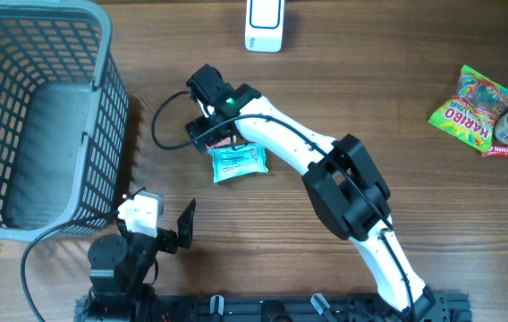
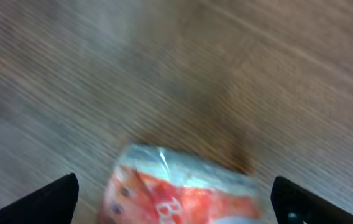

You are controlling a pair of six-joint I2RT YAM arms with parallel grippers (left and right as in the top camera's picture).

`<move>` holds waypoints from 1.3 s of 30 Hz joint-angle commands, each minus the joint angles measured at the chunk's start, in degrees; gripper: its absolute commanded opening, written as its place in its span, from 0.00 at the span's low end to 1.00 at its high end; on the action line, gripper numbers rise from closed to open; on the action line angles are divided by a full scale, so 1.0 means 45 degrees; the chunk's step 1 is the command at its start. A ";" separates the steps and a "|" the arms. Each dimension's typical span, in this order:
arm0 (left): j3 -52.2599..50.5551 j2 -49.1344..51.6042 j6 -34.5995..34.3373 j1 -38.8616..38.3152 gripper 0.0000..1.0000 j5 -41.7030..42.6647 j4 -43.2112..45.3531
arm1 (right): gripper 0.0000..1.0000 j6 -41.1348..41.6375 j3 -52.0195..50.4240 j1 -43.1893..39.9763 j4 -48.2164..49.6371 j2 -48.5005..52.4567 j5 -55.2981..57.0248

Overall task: Scan the item barcode
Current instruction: 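Reach the right gripper to the small Kleenex pack and grasp it, then lift the Kleenex pack and hold it before the white scanner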

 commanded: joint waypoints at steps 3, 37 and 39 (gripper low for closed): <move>-0.0078 -0.0044 0.0102 0.0083 1.00 -0.0121 0.0015 | 1.00 0.0928 0.0005 0.0355 0.0442 0.0690 0.0879; -0.0078 -0.0044 0.0102 0.0083 1.00 -0.0121 0.0015 | 0.61 0.0073 0.5693 -0.3240 -1.1492 0.0563 -0.4775; -0.0078 -0.0044 0.0102 0.0083 1.00 -0.0121 0.0015 | 0.59 0.0000 0.5673 -0.3283 -1.1492 0.0559 -0.5110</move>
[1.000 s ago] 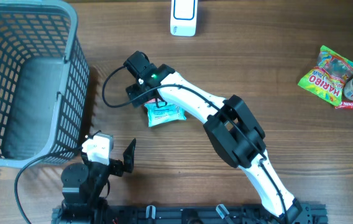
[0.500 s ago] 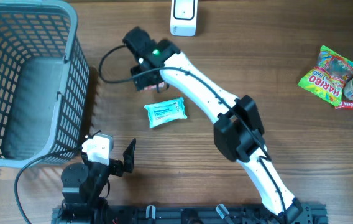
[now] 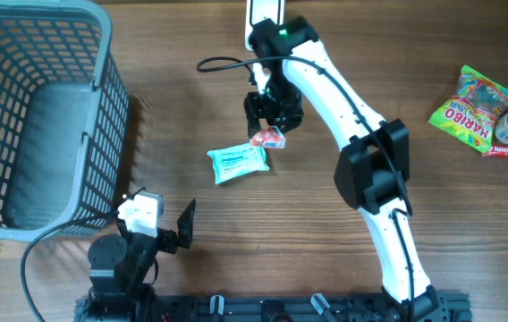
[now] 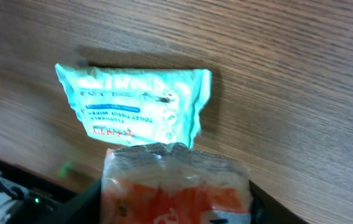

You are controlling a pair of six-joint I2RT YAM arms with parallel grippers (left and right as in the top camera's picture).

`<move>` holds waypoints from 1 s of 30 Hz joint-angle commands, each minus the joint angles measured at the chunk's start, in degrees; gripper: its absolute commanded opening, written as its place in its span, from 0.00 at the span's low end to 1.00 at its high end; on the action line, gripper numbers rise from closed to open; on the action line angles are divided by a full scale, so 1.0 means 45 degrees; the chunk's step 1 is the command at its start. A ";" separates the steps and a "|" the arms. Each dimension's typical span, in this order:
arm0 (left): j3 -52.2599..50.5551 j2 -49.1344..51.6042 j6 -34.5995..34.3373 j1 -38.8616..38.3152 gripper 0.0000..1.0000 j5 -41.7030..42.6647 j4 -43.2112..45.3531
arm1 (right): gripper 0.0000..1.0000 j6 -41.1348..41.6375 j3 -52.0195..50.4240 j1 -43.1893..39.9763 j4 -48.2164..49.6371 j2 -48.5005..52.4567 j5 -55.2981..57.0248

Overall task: Scan the item barcode
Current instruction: 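Lift the Kleenex pack and hold it before the white scanner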

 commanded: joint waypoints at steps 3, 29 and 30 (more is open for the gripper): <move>-0.0078 -0.0044 0.0102 0.0083 1.00 -0.0121 0.0015 | 0.59 -0.0588 0.0199 0.0000 -0.0049 -0.0481 -0.1112; -0.0078 -0.0044 0.0102 0.0083 1.00 -0.0121 0.0015 | 0.60 -0.0214 0.1540 -0.0942 1.4979 0.0534 0.5955; -0.0078 -0.0044 0.0102 0.0083 1.00 -0.0121 0.0010 | 0.61 -0.0238 0.1370 -0.0942 1.6062 0.1005 0.6028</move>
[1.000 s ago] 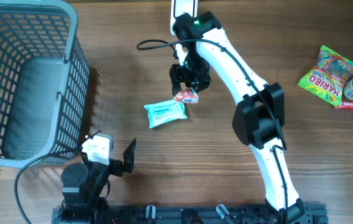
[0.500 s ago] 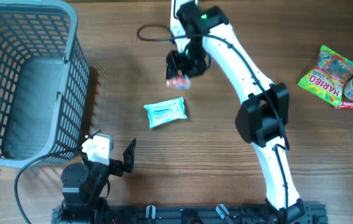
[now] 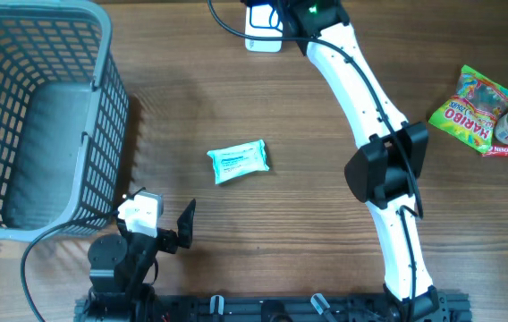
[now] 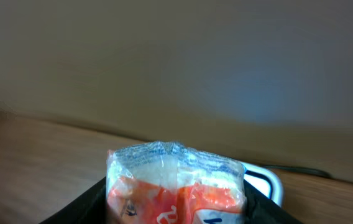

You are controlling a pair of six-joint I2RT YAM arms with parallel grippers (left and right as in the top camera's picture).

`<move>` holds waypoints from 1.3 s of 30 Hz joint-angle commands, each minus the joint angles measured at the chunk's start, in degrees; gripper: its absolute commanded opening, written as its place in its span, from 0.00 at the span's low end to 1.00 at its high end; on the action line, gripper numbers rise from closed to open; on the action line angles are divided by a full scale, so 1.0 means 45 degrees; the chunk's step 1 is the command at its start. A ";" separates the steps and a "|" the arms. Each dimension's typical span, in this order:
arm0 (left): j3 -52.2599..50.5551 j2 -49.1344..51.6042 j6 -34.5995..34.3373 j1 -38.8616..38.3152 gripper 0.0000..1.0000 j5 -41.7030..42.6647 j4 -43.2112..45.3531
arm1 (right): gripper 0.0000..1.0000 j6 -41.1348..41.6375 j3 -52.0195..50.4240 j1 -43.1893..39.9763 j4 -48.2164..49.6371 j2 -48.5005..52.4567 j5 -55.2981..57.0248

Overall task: Scan the item barcode
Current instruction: 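Lift the Kleenex pack and hold it before the white scanner, then carry the Kleenex pack to the right side and release it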

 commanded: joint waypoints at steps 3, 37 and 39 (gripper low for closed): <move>-0.0078 -0.0044 0.0102 0.0083 1.00 -0.0121 0.0015 | 0.60 -0.0029 -0.0568 0.0029 0.3672 0.2215 0.1530; -0.0078 -0.0044 0.0102 0.0083 1.00 -0.0121 0.0015 | 0.44 -0.5498 -0.0602 -0.5479 -0.3521 0.0476 0.8728; -0.0078 -0.0044 0.0102 0.0083 1.00 -0.0121 0.0015 | 0.44 -0.4663 -0.0607 -0.6790 -0.4119 0.0631 0.7184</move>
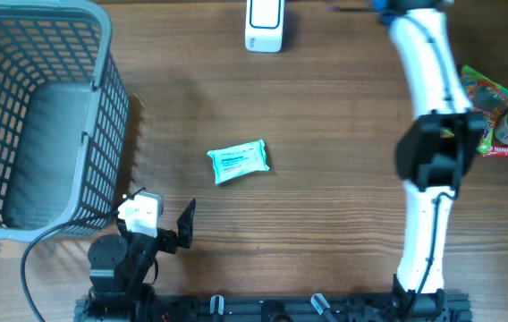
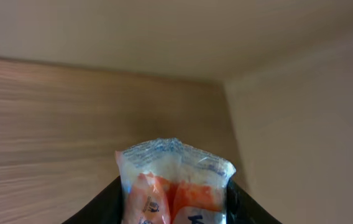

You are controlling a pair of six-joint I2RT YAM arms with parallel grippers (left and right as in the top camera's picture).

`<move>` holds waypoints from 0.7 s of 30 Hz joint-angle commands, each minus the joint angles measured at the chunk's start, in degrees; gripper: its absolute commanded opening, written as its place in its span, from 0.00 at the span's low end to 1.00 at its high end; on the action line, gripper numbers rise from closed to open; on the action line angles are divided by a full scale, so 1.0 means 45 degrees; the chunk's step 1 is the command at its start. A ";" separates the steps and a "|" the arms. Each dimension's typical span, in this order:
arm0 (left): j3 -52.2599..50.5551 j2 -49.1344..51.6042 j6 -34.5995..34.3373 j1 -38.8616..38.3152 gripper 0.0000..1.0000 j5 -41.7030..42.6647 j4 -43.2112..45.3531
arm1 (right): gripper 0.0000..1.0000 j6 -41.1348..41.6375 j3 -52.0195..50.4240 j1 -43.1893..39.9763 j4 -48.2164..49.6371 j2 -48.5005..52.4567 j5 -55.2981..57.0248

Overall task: Scan the item barcode
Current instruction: 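Carry the Kleenex pack to the right side and release it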

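An orange and white snack packet stands upright in my right gripper, which is shut on it; dark fingers show on either side. In the overhead view the right arm reaches to the far edge at the right, and its gripper and the packet are cut off by the frame. The white scanner stands at the far edge, well to the left of that arm. My left gripper rests open near the front edge, holding nothing.
A grey mesh basket fills the left side. A teal wipes packet lies mid-table. A Haribo bag and a green-lidded item lie at the right edge. The right wrist view shows the table's far right corner.
My right arm has moved from the scanner to the far right of the table, with the orange packet still in its gripper. The scanner no longer shows in the right wrist view.
My right gripper was open around the orange packet beside the teal wipes. Then it held the packet lifted above the wipes. Then the packet was at the scanner at the far edge, and now it is held near the far right corner.
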 commanded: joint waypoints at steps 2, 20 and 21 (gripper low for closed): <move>-0.0078 -0.0058 0.0102 0.0083 1.00 -0.0121 0.0015 | 0.44 0.2113 -0.0029 -0.2302 -0.1059 0.0534 -0.4707; -0.0078 -0.0058 0.0102 0.0083 1.00 -0.0121 0.0010 | 1.00 0.5731 -0.0811 -0.3512 -0.3993 -0.1321 -1.7690; -0.0078 -0.0058 0.0102 0.0083 1.00 -0.0121 0.0015 | 1.00 0.5727 -0.0811 -0.3303 -0.4648 -0.1608 -1.8365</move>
